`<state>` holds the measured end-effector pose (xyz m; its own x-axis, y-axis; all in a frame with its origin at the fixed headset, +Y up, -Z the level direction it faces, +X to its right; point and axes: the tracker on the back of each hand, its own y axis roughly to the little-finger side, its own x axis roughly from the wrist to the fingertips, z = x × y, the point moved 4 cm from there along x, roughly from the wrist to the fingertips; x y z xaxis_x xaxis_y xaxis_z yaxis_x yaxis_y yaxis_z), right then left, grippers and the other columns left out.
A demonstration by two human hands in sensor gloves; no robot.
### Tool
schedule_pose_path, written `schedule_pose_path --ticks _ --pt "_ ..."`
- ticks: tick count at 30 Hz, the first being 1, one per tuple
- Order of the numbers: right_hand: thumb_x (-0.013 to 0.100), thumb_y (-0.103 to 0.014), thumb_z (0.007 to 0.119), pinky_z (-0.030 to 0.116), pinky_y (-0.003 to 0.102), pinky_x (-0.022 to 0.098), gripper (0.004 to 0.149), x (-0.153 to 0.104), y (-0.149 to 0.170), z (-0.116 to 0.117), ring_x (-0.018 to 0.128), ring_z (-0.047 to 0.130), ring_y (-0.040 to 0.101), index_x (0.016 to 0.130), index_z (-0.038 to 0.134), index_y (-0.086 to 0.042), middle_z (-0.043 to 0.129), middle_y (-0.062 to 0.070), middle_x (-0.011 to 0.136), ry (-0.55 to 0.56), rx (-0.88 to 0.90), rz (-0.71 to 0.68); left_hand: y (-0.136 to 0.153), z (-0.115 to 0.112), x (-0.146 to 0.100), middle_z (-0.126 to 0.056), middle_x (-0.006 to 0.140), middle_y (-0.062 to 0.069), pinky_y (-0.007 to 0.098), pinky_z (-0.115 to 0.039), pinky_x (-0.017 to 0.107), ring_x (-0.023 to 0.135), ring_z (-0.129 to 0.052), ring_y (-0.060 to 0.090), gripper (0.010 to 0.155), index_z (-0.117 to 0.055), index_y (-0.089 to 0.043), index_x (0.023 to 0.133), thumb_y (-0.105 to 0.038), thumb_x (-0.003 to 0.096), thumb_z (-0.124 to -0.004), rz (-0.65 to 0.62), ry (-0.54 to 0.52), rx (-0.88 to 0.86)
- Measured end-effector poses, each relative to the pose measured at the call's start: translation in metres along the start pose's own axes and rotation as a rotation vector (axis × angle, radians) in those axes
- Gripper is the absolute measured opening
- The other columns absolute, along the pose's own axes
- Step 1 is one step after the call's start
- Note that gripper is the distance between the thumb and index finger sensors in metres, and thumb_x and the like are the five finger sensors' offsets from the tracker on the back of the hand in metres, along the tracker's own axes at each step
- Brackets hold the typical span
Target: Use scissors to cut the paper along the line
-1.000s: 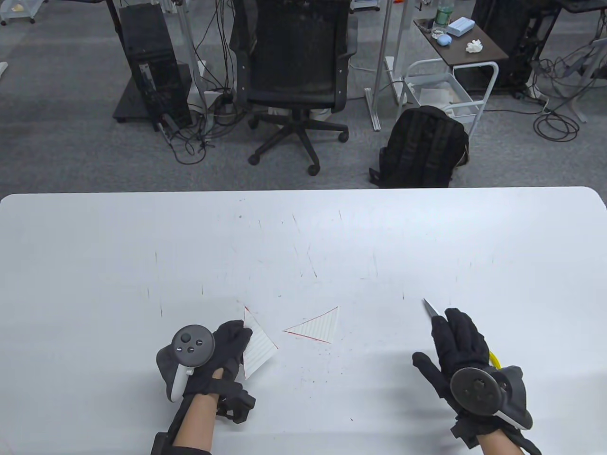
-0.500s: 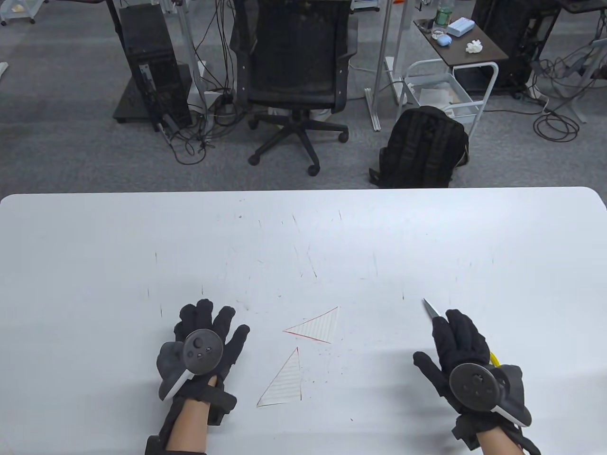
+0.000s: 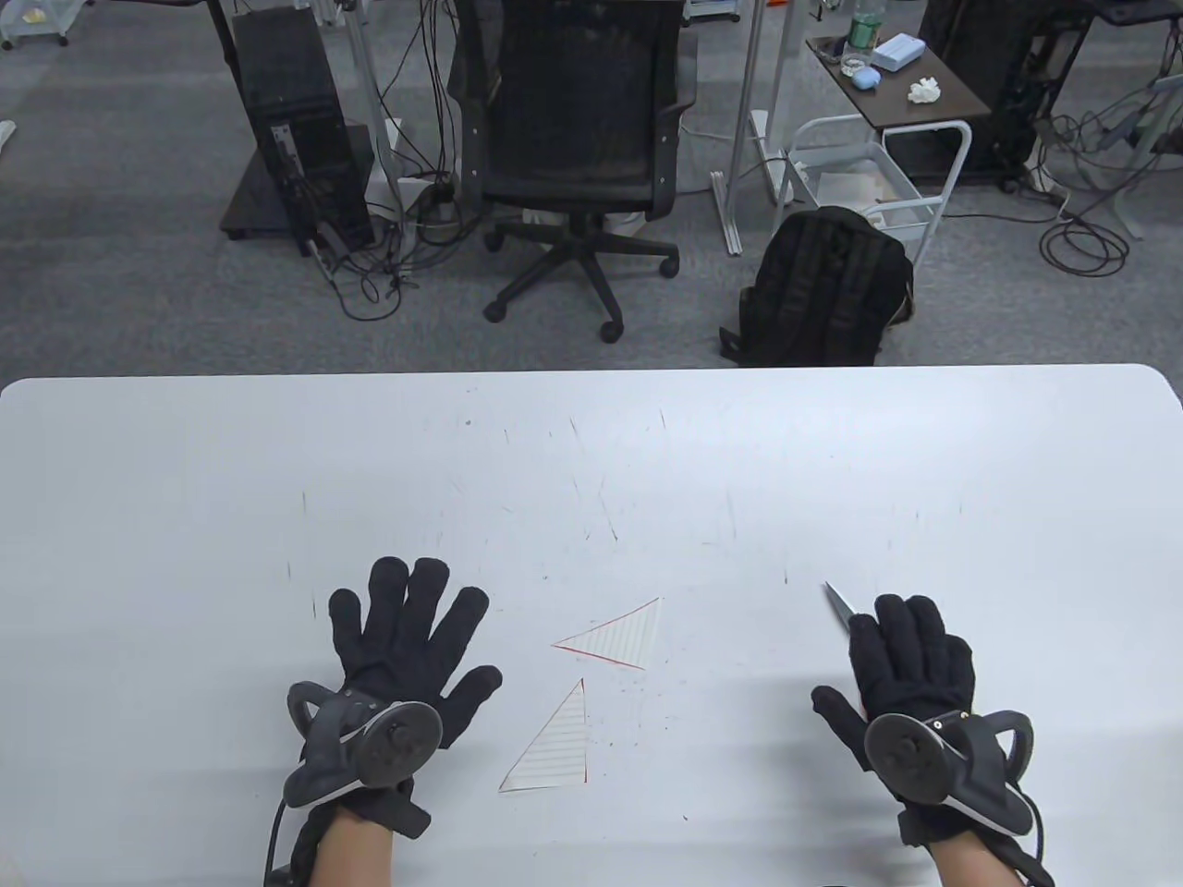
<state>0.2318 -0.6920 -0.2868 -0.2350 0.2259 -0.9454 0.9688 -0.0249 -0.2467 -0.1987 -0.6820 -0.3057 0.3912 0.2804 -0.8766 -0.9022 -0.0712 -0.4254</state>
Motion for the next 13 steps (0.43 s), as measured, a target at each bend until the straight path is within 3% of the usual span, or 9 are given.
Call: schedule_pose_path --ticks 3,8,13 --pt "0.061 -0.056 0.051 0.025 0.072 0.07 0.08 -0.0002 -0.0003 0.0008 0.104 0.008 0.054 0.114 0.031 0.0 0.012 0.027 0.117 -0.014 0.003 0.004 0.0022 -0.0031 0.0007 -0.005 0.125 0.018 0.078 -0.017 0.076 0.115 -0.006 0.051 0.077 -0.022 -0.026 0.123 -0.066 0.0608 -0.042 0.022 0.008 0.004" --pt "0.061 -0.055 0.051 0.017 0.072 0.068 0.079 -0.0005 -0.0011 0.0018 0.101 0.002 0.055 0.114 0.03 0.0 0.007 0.029 0.115 -0.034 -0.003 0.016 0.0024 -0.004 0.0015 -0.007 0.126 0.019 0.078 -0.019 0.076 0.115 -0.007 0.051 0.077 -0.023 -0.026 0.123 -0.066 0.061 -0.042 0.024 0.016 -0.007" --pt "0.061 -0.054 0.052 0.021 0.072 0.068 0.078 -0.0008 -0.0042 0.0006 0.102 0.009 0.055 0.113 0.035 0.001 0.014 0.029 0.116 0.003 -0.005 -0.005 0.0018 -0.0046 0.0018 -0.008 0.125 0.019 0.078 -0.02 0.076 0.114 -0.008 0.051 0.076 -0.024 -0.025 0.123 -0.065 0.0615 -0.043 0.041 0.01 0.017"
